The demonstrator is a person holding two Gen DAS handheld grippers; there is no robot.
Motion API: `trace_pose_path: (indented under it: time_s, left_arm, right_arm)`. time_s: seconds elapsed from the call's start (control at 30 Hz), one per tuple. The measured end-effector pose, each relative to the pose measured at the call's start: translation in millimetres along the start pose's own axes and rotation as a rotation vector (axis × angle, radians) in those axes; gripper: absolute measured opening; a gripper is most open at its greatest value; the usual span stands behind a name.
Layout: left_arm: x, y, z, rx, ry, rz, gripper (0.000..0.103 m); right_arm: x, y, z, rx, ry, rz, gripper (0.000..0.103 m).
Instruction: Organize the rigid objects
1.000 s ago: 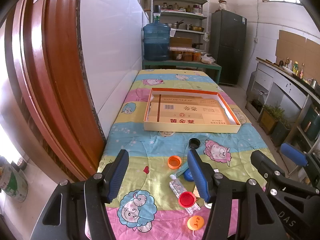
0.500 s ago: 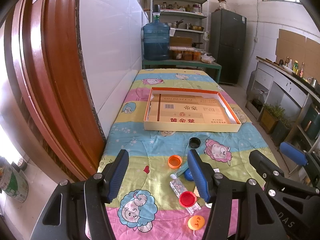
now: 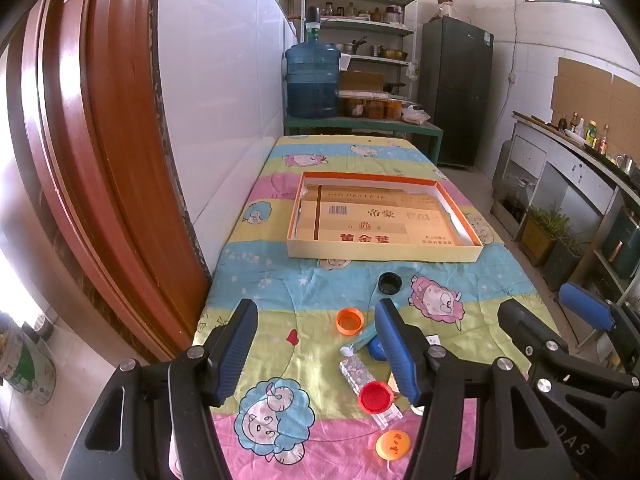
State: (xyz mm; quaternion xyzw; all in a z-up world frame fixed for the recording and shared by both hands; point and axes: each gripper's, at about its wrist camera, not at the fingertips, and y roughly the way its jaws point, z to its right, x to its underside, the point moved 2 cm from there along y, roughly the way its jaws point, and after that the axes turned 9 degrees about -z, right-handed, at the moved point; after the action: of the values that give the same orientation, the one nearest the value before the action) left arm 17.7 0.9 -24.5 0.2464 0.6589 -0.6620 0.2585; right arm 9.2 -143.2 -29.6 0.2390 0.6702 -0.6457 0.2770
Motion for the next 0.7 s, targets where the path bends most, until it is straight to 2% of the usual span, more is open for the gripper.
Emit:
trace_pose_path:
  time_s: [0.7]
  left_arm:
    - [2.2,2.4,-1.0,0.0,0.0,-0.007,0.061]
  right_arm:
    - [5.5,5.6,0.0,-0.002,0.002,-0.006,0.077]
